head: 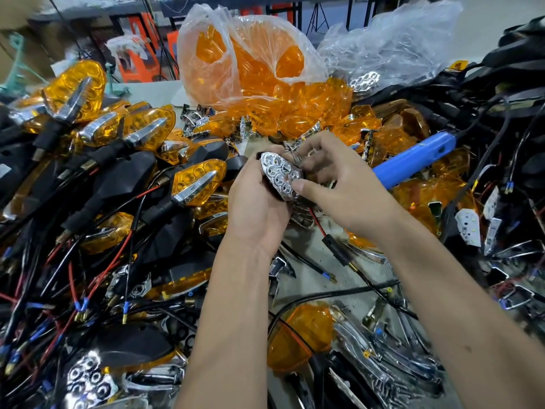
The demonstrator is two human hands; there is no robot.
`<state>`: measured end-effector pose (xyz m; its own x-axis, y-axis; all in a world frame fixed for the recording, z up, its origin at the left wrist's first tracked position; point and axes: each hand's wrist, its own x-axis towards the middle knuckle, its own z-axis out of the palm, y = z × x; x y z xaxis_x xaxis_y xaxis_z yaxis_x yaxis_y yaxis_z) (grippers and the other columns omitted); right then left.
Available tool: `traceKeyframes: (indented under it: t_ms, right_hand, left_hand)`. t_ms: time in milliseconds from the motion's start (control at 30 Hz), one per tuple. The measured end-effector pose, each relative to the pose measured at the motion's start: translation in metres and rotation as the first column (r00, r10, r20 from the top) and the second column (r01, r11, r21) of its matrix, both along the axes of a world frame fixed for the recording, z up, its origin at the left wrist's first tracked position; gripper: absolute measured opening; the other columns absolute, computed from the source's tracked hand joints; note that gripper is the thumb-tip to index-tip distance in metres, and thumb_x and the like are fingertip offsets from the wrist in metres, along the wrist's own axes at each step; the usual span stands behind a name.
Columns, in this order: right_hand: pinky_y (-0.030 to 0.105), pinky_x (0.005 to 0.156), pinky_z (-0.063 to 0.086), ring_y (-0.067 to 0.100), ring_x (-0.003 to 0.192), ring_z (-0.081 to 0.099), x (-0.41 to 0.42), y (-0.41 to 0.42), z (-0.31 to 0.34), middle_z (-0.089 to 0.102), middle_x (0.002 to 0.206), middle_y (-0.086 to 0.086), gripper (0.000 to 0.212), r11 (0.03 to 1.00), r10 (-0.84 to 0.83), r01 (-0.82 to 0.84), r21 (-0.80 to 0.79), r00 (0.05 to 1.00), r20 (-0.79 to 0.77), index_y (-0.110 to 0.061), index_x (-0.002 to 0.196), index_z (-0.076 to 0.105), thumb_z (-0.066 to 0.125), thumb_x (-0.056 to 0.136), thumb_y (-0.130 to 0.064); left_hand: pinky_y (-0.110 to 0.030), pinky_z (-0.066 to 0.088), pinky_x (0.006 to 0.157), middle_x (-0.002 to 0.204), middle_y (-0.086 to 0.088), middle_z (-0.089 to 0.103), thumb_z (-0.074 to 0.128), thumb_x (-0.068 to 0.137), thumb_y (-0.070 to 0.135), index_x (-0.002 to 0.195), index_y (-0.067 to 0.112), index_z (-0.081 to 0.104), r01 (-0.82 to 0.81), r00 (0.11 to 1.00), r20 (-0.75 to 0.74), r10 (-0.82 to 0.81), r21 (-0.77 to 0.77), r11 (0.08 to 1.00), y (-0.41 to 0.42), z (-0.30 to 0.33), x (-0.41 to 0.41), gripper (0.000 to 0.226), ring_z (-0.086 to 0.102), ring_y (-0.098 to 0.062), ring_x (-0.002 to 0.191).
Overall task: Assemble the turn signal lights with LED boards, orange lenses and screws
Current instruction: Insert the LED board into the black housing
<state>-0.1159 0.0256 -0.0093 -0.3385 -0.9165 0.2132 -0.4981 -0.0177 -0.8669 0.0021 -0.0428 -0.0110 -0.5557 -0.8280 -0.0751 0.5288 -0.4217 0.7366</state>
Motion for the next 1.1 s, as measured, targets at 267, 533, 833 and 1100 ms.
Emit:
traceKeyframes:
  t_ms: [267, 533, 833, 1100]
  right_hand:
    - [0.043, 0.092, 0.055, 0.014, 0.101, 0.062, 0.003, -0.002, -0.003, 0.065, 0.11, -0.005, 0.02, 0.991, 0.003, -0.007, -0.134, 1.0, -0.029, -0.026, 0.105, 0.067, 0.08, 0.089, -0.024]
    - [0.033, 0.076, 0.055, 0.017, 0.09, 0.063, 0.005, -0.005, -0.004, 0.061, 0.102, -0.006, 0.025, 0.97, -0.065, 0.05, -0.24, 0.996, -0.055, -0.025, 0.094, 0.065, 0.086, 0.081, -0.023]
    - [0.039, 0.077, 0.061, 0.017, 0.084, 0.07, 0.003, -0.008, -0.009, 0.07, 0.091, -0.003, 0.033, 0.982, -0.026, 0.049, -0.183, 0.992, 0.125, -0.019, 0.095, 0.06, 0.089, 0.078, -0.019]
    - [0.049, 0.083, 0.061, 0.028, 0.092, 0.069, 0.004, -0.008, -0.009, 0.069, 0.097, 0.004, 0.031, 0.99, -0.053, 0.078, -0.115, 0.978, 0.201, -0.022, 0.101, 0.059, 0.085, 0.084, -0.025]
  left_hand:
    - [-0.054, 0.047, 0.109, 0.121, -0.028, 0.061, 0.045, 0.107, 0.015, 0.117, 0.004, 0.058, -0.019, 0.997, 0.071, 0.017, 0.032, 0.999, -0.002, -0.005, -0.001, 0.02, 0.059, -0.035, 0.112]
    - [-0.033, 0.057, 0.066, 0.087, -0.012, 0.069, 0.039, 0.107, 0.014, 0.107, 0.008, 0.058, -0.002, 1.0, -0.004, 0.003, 0.114, 0.994, -0.001, -0.002, -0.003, 0.02, 0.068, -0.021, 0.071]
    - [-0.04, 0.043, 0.094, 0.091, -0.014, 0.061, 0.042, 0.092, 0.012, 0.099, 0.004, 0.06, 0.009, 0.991, -0.134, 0.011, 0.146, 0.989, 0.004, -0.002, -0.003, 0.021, 0.055, -0.028, 0.092]
    - [-0.037, 0.047, 0.082, 0.088, -0.008, 0.063, 0.039, 0.101, 0.026, 0.101, 0.007, 0.06, 0.035, 0.996, -0.083, -0.037, -0.018, 0.999, 0.005, -0.002, -0.002, 0.029, 0.058, -0.024, 0.086]
